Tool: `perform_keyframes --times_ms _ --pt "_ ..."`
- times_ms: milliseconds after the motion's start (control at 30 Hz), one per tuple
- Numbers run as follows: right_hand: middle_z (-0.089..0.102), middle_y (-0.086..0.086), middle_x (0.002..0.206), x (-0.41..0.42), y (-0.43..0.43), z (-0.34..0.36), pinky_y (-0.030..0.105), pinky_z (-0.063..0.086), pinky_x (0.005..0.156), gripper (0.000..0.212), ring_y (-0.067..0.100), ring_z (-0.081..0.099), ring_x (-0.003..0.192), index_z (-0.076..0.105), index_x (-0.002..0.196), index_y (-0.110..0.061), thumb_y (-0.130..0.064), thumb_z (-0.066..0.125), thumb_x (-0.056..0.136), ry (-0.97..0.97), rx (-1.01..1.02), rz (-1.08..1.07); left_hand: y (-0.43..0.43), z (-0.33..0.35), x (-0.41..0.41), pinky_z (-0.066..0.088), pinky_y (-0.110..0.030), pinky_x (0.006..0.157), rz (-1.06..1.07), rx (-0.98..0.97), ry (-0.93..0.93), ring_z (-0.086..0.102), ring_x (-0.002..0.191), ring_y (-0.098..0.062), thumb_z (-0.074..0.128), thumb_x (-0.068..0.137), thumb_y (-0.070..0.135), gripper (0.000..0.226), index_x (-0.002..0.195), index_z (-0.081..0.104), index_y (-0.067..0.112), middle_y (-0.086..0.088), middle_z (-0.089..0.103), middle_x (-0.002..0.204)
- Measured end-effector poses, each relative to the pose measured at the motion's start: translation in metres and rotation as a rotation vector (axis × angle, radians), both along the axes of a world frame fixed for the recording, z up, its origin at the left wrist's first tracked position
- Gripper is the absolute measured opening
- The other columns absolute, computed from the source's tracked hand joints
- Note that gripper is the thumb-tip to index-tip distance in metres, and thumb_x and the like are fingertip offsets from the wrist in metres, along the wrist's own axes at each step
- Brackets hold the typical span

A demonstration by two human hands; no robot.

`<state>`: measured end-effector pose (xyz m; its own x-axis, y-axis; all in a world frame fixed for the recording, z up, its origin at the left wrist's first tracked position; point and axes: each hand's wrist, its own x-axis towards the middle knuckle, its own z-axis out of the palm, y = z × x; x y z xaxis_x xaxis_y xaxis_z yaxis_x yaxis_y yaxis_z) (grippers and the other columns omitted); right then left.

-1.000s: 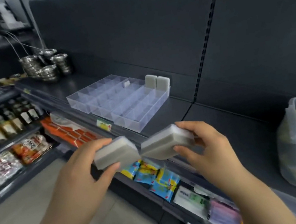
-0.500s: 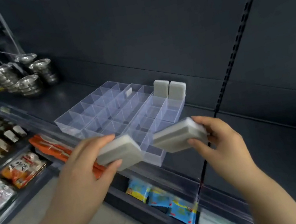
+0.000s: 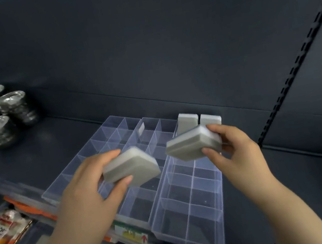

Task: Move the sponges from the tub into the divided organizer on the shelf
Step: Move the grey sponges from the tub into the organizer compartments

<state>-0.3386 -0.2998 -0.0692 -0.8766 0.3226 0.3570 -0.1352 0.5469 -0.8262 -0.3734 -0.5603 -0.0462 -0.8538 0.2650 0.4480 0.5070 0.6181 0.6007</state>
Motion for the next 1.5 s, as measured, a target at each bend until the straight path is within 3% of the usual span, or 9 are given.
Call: perform_keyframes --times_ms 133,367,467,633,733,900,1067,1267,1500 --pt "0.053 -0.026 0.106 -0.007 -0.012 -0.006 0.0 0.038 0.079 0.053 -0.011 0.051 0.099 0.048 0.099 -0.054 -0.012 0.071 0.078 0.002 0.024 -0.12 -0.007 -0.007 -0.038 0.038 -0.01 0.066 -0.109 0.026 -0.011 0.051 0.098 0.011 0.069 0.073 0.034 0.053 0.106 0.04 0.063 0.037 0.047 0.111" --pt "0.053 -0.026 0.106 0.004 -0.047 -0.001 -0.002 0.037 0.075 0.052 -0.011 0.051 0.098 0.049 0.104 -0.049 -0.01 0.07 0.078 -0.025 0.082 -0.429 -0.012 -0.016 -0.104 0.039 -0.013 0.077 -0.37 0.023 -0.043 0.055 0.098 0.0 0.071 0.075 0.027 0.05 0.118 0.05 0.039 0.031 0.048 0.11" --pt "0.054 -0.027 0.105 0.011 -0.055 0.001 -0.002 0.037 0.075 0.05 -0.01 0.052 0.096 0.05 0.105 -0.049 -0.011 0.069 0.078 -0.042 0.105 -0.549 -0.004 -0.016 -0.124 0.038 -0.013 0.076 -0.439 0.034 -0.025 0.058 0.094 -0.008 0.072 0.073 0.024 0.049 0.119 0.055 0.029 0.019 0.053 0.109" --pt "0.05 -0.033 0.104 0.017 -0.052 0.001 -0.005 0.034 0.074 0.049 -0.016 0.048 0.097 0.052 0.108 -0.046 -0.011 0.067 0.078 -0.067 0.13 -0.66 0.017 -0.019 -0.131 0.042 -0.022 0.079 -0.532 0.059 0.021 0.053 0.093 -0.009 0.072 0.074 0.021 0.048 0.119 0.055 0.023 0.013 0.052 0.109" --pt "0.049 -0.028 0.108 0.013 -0.036 0.001 -0.004 0.033 0.076 0.045 -0.015 0.047 0.097 0.057 0.117 -0.032 -0.007 0.065 0.08 -0.088 0.176 -0.651 0.022 -0.023 -0.128 0.039 -0.019 0.077 -0.524 0.05 0.039 0.054 0.092 -0.012 0.072 0.074 0.021 0.049 0.12 0.055 0.023 0.013 0.051 0.11" --pt "0.048 -0.014 0.117 -0.019 -0.002 0.007 0.007 0.033 0.085 0.044 -0.002 0.044 0.101 0.055 0.125 -0.023 -0.007 0.06 0.085 -0.173 0.277 -0.52 0.03 -0.026 -0.122 0.041 -0.023 0.075 -0.444 0.048 0.019 0.055 0.093 -0.013 0.073 0.074 0.02 0.05 0.121 0.054 0.024 0.015 0.049 0.109" --pt "0.049 -0.001 0.13 -0.045 0.022 -0.001 0.014 0.031 0.095 0.043 0.013 0.047 0.116 0.052 0.13 -0.017 -0.007 0.057 0.088 -0.304 0.358 -0.336 0.042 -0.027 -0.113 0.034 -0.011 0.071 -0.404 0.012 0.067 0.053 0.087 -0.011 0.075 0.072 0.014 0.05 0.118 0.057 0.017 0.01 0.052 0.106" --pt "0.049 0.001 0.132 -0.06 0.036 -0.018 0.006 0.025 0.09 0.042 0.016 0.046 0.119 0.052 0.13 -0.016 -0.01 0.058 0.089 -0.394 0.436 -0.212 0.05 -0.03 -0.111 0.036 -0.015 0.073 -0.33 0.014 0.103 0.053 0.089 -0.013 0.076 0.071 0.013 0.051 0.118 0.057 0.016 0.011 0.05 0.106" --pt "0.051 0.004 0.13 -0.063 0.039 -0.035 0.008 0.028 0.091 0.042 0.019 0.049 0.117 0.052 0.13 -0.013 -0.012 0.06 0.088 -0.425 0.432 -0.165 0.057 -0.032 -0.113 0.034 -0.011 0.07 -0.297 -0.004 0.093 0.054 0.088 -0.012 0.075 0.072 0.015 0.051 0.119 0.056 0.02 0.013 0.049 0.108"
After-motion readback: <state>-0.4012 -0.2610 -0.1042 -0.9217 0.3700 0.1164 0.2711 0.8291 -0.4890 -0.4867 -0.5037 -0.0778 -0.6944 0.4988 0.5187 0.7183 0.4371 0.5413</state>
